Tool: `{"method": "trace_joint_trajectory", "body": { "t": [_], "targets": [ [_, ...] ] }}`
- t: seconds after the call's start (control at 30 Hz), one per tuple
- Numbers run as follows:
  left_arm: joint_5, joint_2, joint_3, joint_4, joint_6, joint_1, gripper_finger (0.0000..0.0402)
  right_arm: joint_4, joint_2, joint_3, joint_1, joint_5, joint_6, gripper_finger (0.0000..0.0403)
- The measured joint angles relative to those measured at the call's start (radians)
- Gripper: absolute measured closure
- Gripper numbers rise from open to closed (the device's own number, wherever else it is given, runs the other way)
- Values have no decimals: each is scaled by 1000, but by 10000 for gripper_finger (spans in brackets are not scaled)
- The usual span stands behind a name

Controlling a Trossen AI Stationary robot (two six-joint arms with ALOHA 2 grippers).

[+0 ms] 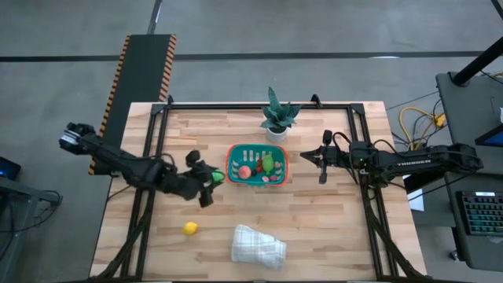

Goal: Build produce basket
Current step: Put the green pear into the blue basket

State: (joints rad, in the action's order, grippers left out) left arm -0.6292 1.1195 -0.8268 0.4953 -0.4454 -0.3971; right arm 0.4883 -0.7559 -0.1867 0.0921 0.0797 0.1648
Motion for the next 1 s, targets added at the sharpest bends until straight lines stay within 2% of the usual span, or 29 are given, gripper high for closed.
{"method": "trace_joint_trajectory", "body": {
  "t": [0.33,0.7,1.0],
  "targets": [
    [217,44,0,-222,288,228,197,-4,0,0,0,0,1,394],
    [412,193,0,-398,427,398,197,-5,0,0,0,0,3,394],
    [475,330,-54,-433,467,510,197,-4,0,0,0,0,3,394]
  ]
}}
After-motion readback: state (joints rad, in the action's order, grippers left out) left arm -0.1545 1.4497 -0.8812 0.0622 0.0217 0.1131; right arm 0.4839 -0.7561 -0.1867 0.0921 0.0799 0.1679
